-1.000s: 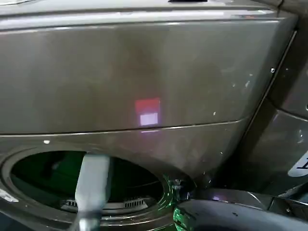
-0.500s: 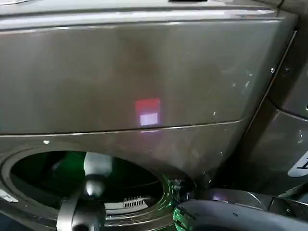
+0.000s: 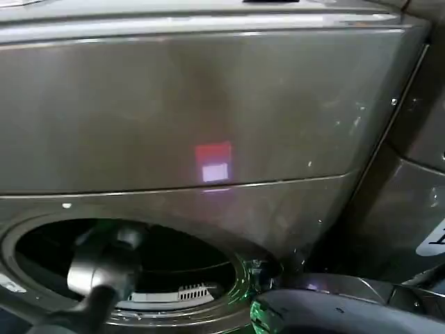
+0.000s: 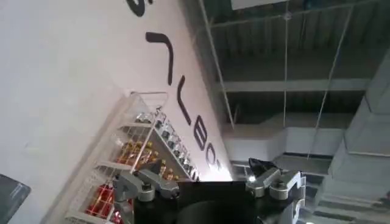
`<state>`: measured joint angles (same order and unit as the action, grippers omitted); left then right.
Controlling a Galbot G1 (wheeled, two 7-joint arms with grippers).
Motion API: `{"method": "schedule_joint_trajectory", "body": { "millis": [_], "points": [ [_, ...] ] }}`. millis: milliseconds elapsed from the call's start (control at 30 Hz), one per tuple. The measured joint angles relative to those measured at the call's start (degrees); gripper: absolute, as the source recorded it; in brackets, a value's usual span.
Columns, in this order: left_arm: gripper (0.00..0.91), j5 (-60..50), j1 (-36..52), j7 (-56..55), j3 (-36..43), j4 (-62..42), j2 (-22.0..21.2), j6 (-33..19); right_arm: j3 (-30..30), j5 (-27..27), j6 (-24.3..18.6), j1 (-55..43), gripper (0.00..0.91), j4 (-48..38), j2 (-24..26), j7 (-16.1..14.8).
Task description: Grasp the clothes from the dryer.
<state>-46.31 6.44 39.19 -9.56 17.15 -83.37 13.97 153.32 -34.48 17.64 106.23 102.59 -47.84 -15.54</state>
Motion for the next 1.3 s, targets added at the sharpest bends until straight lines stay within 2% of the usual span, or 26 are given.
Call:
{"method": "schedule_joint_trajectory", "body": {
  "millis": [367, 900, 933, 967, 1000, 1067, 1300],
  "points": [
    [0.907, -13.5, 2.1, 1.9, 3.1, -3.8, 0.1, -0.3, 0.3, 0.0, -0.2, 0.2, 0.907, 0.1, -0.3, -0.2],
    [0.899, -17.0, -0.3, 2.3, 3.4, -6.2, 0.7, 1.0, 0.6, 0.1, -0.4, 0.2, 0.907, 0.3, -0.6, -0.4],
    [0.341, -17.1, -0.5, 2.4, 3.4, -6.2, 0.8, 1.0, 0.6, 0.1, -0.4, 0.3, 0.907, 0.2, -0.6, -0.5],
    [0.171, -17.1, -0.6, 2.4, 3.4, -6.2, 0.7, 1.0, 0.6, 0.1, -0.4, 0.3, 0.907, 0.2, -0.6, -0.5],
    [0.08, -17.1, -0.6, 2.4, 3.4, -6.2, 0.7, 1.0, 0.6, 0.1, -0.4, 0.3, 0.907, 0.2, -0.7, -0.5],
    [0.0, -17.1, -0.6, 2.4, 3.2, -6.3, 0.7, 1.0, 0.6, 0.1, -0.4, 0.3, 0.907, 0.2, -0.7, -0.5],
    [0.0, -17.4, -0.7, 2.2, 3.1, -6.5, 0.7, 1.1, 0.8, 0.1, -0.5, 0.5, 0.907, 0.0, -0.8, -0.5]
  ]
}}
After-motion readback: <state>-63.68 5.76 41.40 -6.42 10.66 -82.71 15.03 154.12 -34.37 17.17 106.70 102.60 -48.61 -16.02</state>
